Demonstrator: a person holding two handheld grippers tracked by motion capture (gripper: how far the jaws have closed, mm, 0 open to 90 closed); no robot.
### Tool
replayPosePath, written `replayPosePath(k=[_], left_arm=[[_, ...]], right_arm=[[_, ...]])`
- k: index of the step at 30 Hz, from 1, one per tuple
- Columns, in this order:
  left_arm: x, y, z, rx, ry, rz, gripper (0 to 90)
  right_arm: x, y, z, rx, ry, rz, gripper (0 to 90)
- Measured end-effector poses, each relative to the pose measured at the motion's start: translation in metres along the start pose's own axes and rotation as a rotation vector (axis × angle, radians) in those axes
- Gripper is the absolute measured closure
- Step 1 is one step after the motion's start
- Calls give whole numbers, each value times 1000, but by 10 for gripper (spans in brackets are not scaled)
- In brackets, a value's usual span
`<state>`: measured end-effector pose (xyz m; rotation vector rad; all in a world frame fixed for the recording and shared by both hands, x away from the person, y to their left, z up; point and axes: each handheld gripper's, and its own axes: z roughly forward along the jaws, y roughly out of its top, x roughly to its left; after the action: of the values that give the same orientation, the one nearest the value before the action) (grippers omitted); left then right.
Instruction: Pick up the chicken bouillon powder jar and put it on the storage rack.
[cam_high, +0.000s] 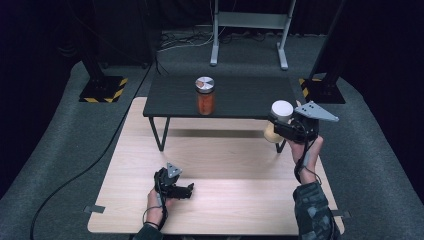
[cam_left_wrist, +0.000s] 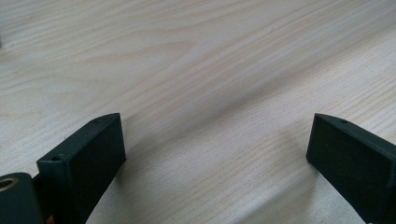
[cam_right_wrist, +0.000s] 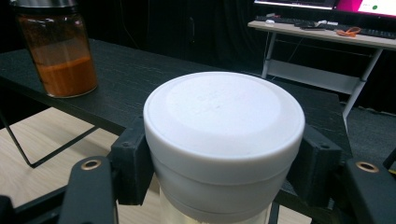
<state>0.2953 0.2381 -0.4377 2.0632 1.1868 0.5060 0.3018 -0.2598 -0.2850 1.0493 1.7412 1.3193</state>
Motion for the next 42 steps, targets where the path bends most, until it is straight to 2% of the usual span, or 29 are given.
replayPosePath(k=[16, 26, 42], left_arm=[[0, 0, 0, 0, 0, 0, 39], [0, 0, 0, 0, -1, 1, 40], [0, 0, 0, 0, -1, 1, 40]], right_arm=[[2, 9, 3, -2, 14, -14, 329], [2, 15, 3, -16, 32, -6, 329], [6, 27, 2, -32, 46, -27, 329]])
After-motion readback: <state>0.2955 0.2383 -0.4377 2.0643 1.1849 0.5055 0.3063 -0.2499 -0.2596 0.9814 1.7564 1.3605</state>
